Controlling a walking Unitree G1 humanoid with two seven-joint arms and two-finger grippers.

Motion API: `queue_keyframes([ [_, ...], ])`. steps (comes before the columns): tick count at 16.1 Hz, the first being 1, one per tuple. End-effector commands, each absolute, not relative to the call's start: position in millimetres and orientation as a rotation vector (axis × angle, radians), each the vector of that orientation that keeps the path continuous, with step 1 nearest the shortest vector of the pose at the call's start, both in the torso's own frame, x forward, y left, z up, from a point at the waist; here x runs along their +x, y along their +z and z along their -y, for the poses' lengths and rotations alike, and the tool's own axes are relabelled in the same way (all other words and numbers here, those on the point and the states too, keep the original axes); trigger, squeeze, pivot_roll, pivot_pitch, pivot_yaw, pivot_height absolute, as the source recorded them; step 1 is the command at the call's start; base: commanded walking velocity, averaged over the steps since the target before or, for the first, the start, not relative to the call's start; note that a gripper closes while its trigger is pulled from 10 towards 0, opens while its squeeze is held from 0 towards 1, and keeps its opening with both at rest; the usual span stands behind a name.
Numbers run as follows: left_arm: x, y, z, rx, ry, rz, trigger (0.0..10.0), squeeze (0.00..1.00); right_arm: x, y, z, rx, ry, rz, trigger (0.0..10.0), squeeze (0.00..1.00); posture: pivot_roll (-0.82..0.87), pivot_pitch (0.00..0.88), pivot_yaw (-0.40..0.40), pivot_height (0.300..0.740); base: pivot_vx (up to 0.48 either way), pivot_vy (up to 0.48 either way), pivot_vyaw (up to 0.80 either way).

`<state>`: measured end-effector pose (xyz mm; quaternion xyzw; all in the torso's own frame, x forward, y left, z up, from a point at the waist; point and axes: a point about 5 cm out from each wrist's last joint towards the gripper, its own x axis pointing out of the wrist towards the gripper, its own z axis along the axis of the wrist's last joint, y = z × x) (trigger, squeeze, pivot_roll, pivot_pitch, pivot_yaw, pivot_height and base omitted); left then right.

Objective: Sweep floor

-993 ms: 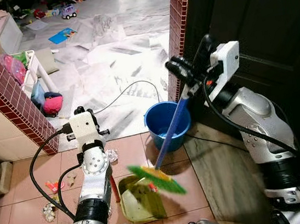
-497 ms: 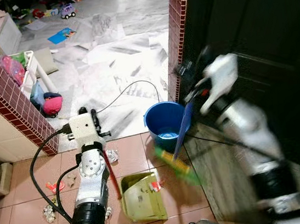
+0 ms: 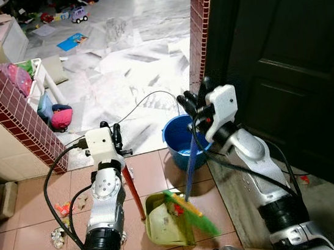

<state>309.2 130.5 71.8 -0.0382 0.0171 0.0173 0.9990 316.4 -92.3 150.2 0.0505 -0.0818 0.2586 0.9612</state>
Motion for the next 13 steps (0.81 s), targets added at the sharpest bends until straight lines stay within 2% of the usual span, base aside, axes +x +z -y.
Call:
queue_keyframes([
  [1,307.5,67.9,-125.6,-0.139,0.017,-0.071,10.0,0.0,321.9,176.2,91.6,0.229,0.511,0.245,10.0,0.0,-0.06,0.0,0.047,0.74,0.0,0.0,0.0],
  [4,307.6,67.9,-125.5,-0.164,0.006,-0.089,10.0,0.0,325.8,189.7,107.8,0.276,0.476,0.268,10.0,0.0,-0.07,0.0,0.048,0.74,0.0,0.0,0.0],
  [6,306.6,68.0,-126.9,-0.139,0.011,-0.076,10.0,0.0,324.9,189.9,125.6,0.134,0.446,0.289,10.0,0.0,-0.07,0.0,0.049,0.74,0.0,0.0,0.0],
  [8,306.1,67.8,-127.7,-0.133,0.013,-0.077,10.0,0.0,323.2,190.6,138.8,0.063,0.415,0.298,10.0,0.0,-0.08,0.0,0.051,0.74,0.0,0.0,0.0],
  [13,303.4,69.0,-135.7,-0.11,0.01,-0.069,10.0,0.0,314.6,188.2,151.7,-0.005,0.372,0.308,10.0,0.0,-0.08,0.0,0.064,0.74,0.0,0.0,0.0],
])
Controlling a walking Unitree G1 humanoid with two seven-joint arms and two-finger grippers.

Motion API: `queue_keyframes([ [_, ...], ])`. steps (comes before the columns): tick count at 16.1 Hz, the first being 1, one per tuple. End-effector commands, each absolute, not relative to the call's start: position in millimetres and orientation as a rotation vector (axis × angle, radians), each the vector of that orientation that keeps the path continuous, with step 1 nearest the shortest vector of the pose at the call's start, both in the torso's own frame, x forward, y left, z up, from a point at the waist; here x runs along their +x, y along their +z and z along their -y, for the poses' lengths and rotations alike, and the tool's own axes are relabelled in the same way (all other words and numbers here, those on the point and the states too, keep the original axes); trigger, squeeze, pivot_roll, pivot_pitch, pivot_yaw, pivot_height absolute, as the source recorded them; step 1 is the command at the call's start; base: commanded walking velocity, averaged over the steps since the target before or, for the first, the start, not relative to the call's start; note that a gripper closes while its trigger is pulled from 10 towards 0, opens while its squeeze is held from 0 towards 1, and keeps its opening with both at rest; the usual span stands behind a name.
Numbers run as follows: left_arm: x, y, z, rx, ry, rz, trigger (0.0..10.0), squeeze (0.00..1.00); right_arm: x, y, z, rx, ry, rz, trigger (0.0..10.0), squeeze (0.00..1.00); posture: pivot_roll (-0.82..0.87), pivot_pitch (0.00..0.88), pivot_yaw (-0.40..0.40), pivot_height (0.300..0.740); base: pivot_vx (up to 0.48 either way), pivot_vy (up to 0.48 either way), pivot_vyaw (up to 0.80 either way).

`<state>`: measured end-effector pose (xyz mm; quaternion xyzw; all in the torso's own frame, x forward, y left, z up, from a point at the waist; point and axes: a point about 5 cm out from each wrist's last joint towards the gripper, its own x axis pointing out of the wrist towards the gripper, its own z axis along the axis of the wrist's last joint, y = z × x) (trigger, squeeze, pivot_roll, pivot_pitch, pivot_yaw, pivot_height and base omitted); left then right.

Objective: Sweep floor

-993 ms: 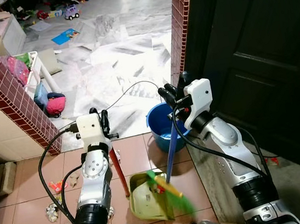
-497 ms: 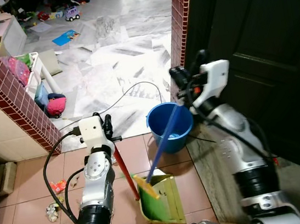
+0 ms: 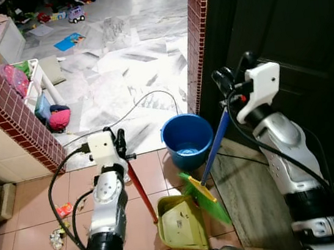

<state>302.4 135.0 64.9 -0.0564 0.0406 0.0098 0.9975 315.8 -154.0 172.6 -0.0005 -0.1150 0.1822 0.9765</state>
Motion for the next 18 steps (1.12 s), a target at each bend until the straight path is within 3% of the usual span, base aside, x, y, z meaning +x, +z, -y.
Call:
queue_keyframes([
  [1,302.7,69.1,-137.2,-0.106,0.011,-0.069,10.0,0.0,313.5,185.7,152.2,-0.014,0.366,0.302,10.0,0.0,-0.08,0.0,0.064,0.74,0.0,0.0,0.0],
  [5,300.1,67.7,-140.7,-0.101,0.016,-0.073,10.0,0.0,313.4,174.1,148.4,0.05,0.359,0.244,10.0,0.0,-0.07,0.0,0.06,0.74,0.0,0.0,0.0],
  [7,299.3,66.8,-138.3,-0.103,0.012,-0.078,10.0,0.0,314.1,175.2,134.1,0.269,0.439,0.172,10.0,0.0,-0.07,0.0,0.059,0.74,0.0,0.0,0.0],
  [9,298.6,65.5,-136.5,-0.102,0.007,-0.084,10.0,0.0,313.1,192.2,126.8,0.377,0.517,0.199,10.0,0.0,-0.07,0.0,0.057,0.74,0.0,0.0,0.0],
  [13,297.8,63.2,-137.6,-0.094,0.007,-0.094,10.0,0.0,308.2,222.0,124.1,0.054,0.649,0.334,10.0,0.0,-0.08,0.0,0.059,0.74,0.0,0.0,0.0],
  [18,297.4,61.0,-136.5,-0.084,0.004,-0.105,10.0,0.0,304.4,249.7,125.3,-0.056,0.693,0.422,10.0,0.0,-0.08,0.0,0.061,0.74,0.0,0.0,0.0],
])
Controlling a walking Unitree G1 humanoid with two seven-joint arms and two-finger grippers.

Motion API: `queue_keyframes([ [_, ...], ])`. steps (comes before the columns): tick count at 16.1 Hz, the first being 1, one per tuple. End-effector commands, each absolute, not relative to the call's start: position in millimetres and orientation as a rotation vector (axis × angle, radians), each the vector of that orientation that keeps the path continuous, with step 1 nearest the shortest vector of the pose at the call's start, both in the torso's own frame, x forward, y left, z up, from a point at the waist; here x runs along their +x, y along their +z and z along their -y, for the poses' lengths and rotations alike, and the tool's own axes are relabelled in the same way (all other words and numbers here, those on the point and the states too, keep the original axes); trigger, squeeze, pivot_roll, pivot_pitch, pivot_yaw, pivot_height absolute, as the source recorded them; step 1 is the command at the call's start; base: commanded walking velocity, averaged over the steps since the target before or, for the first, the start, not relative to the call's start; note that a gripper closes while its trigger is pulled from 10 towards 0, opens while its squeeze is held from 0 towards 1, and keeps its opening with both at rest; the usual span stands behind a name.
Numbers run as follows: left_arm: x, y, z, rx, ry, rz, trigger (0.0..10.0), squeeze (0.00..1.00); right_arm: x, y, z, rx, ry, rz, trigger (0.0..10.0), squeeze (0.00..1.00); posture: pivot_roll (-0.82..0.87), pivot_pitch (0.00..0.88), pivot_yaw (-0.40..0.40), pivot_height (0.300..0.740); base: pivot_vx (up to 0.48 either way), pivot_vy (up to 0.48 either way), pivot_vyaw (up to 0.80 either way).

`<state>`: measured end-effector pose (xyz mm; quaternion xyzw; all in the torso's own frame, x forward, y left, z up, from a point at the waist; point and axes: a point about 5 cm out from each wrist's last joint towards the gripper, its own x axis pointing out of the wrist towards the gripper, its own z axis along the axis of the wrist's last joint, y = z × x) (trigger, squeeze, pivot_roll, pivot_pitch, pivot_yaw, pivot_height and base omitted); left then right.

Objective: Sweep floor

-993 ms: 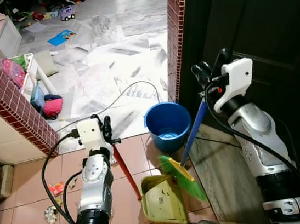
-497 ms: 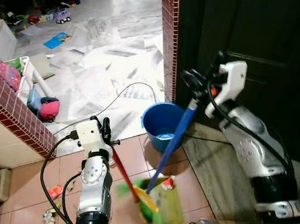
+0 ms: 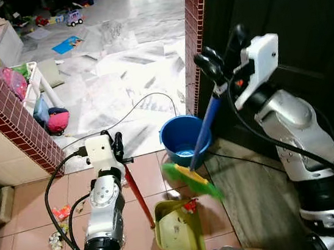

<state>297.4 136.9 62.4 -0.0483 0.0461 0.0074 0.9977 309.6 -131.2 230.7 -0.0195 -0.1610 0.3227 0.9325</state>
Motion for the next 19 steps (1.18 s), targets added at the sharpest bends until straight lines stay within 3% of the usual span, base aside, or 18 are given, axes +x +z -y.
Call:
queue_keyframes([
  [1,297.3,60.9,-136.2,-0.083,0.003,-0.106,10.0,0.0,303.3,248.6,125.3,-0.104,0.699,0.426,10.0,0.0,-0.08,0.0,0.061,0.74,0.0,0.0,0.0],
  [8,294.2,59.7,-140.9,-0.081,0.004,-0.109,10.0,0.0,291.4,186.1,117.6,-0.193,0.683,0.295,10.0,0.0,-0.08,0.0,0.057,0.74,0.0,0.0,0.0],
  [11,294.7,60.9,-140.6,-0.084,0.007,-0.105,10.0,0.0,289.5,163.1,112.3,-0.136,0.644,0.227,10.0,0.0,-0.08,0.0,0.057,0.74,0.0,0.0,0.0],
  [16,296.8,62.4,-139.5,-0.092,0.008,-0.101,10.0,0.0,295.0,173.0,111.7,0.042,0.627,0.229,10.0,0.0,-0.08,0.0,0.059,0.74,0.0,0.0,0.0],
  [19,296.6,62.1,-139.2,-0.093,0.011,-0.102,10.0,0.0,302.2,179.2,128.8,-0.053,0.555,0.267,10.0,0.0,-0.09,0.0,0.057,0.74,0.0,0.0,0.0],
])
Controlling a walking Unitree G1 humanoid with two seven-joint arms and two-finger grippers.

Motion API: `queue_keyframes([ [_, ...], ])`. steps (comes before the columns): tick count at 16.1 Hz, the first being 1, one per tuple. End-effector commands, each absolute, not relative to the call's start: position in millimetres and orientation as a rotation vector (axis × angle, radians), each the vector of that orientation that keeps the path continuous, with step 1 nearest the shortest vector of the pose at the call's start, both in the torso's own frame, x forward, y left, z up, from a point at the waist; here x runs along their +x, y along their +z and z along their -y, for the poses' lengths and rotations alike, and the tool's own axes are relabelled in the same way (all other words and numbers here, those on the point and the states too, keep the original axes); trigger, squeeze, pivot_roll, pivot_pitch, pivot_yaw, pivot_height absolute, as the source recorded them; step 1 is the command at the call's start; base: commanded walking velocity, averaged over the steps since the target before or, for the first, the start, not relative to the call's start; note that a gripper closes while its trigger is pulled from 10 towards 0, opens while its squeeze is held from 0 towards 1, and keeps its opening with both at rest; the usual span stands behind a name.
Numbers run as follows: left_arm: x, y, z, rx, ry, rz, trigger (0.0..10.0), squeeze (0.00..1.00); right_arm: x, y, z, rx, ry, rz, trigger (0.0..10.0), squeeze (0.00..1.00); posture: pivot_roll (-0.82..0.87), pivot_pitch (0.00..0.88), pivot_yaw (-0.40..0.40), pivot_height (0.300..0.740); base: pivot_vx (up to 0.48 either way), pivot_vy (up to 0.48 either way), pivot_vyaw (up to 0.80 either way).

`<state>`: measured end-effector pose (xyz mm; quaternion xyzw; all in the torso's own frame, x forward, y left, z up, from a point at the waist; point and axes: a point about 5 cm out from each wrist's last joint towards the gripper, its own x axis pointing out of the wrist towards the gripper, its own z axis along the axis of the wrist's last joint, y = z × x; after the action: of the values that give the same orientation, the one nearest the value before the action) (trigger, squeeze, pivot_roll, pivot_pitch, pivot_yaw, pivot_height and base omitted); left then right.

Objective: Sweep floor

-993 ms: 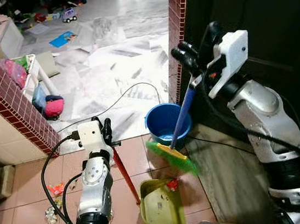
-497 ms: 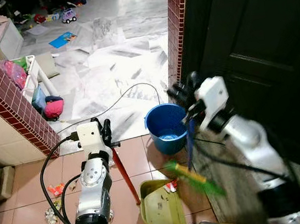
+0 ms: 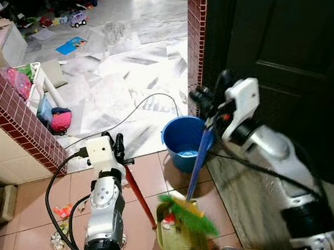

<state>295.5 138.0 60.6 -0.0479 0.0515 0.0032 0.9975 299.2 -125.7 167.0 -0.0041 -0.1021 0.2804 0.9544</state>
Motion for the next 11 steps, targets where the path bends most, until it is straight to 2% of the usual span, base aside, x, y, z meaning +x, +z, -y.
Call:
queue_keyframes([
  [1,296.4,62.1,-139.6,-0.091,0.012,-0.102,10.0,0.0,302.5,179.1,131.7,-0.086,0.542,0.276,10.0,0.0,-0.09,0.0,0.056,0.74,0.0,0.0,0.0],
  [5,296.2,69.6,-148.5,-0.082,0.038,-0.064,10.0,0.0,303.6,169.2,145.1,-0.182,0.432,0.254,10.0,0.0,-0.08,0.0,0.049,0.74,0.0,0.0,0.0],
  [7,295.7,78.4,-153.4,-0.083,0.052,-0.027,10.0,0.0,300.7,151.9,153.5,-0.217,0.351,0.193,10.0,0.0,-0.07,0.0,0.041,0.74,0.0,0.0,0.0],
  [8,296.1,85.2,-156.1,-0.084,0.064,0.0,10.0,0.0,297.1,139.5,158.6,-0.181,0.297,0.139,10.0,0.0,-0.07,0.0,0.029,0.74,0.0,0.0,0.0],
  [11,297.1,118.5,-166.3,-0.095,0.089,0.12,10.0,0.0,282.5,106.4,164.0,-0.201,0.261,0.041,10.0,0.0,-0.06,0.0,0.036,0.74,0.0,0.0,0.0],
])
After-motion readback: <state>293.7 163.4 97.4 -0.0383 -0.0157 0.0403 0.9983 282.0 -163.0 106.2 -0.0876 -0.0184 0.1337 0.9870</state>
